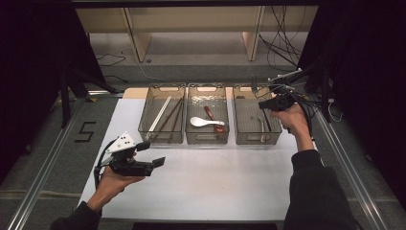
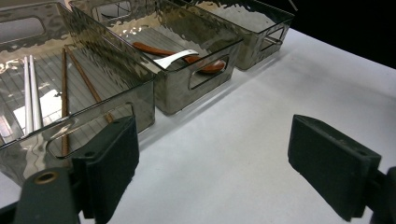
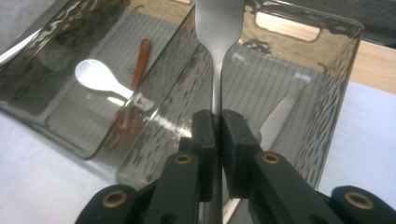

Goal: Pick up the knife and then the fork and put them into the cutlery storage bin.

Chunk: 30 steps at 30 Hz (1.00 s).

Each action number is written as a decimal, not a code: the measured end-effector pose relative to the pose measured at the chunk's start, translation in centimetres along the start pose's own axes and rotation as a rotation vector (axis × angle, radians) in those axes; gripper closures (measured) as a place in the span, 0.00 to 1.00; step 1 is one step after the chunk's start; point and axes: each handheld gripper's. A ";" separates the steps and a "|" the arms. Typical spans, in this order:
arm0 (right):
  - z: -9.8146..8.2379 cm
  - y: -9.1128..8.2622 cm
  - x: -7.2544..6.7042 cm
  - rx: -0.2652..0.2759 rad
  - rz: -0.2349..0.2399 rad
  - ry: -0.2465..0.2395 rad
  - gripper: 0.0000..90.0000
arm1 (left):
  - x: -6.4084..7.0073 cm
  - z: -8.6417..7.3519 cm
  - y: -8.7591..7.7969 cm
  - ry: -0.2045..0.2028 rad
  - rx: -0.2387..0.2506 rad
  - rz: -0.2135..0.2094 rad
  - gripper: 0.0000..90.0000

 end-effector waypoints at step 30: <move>0.4 2.4 1.1 0.004 -0.070 0.047 0.94 | 0.0 0.0 0.0 0.002 0.002 -0.002 0.18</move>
Point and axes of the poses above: each handheld gripper's, and its own axes: y roughly forward along the jaws, z roughly out of its top, x roughly to its right, and after that the axes turned 11 degrees about -x, right-handed
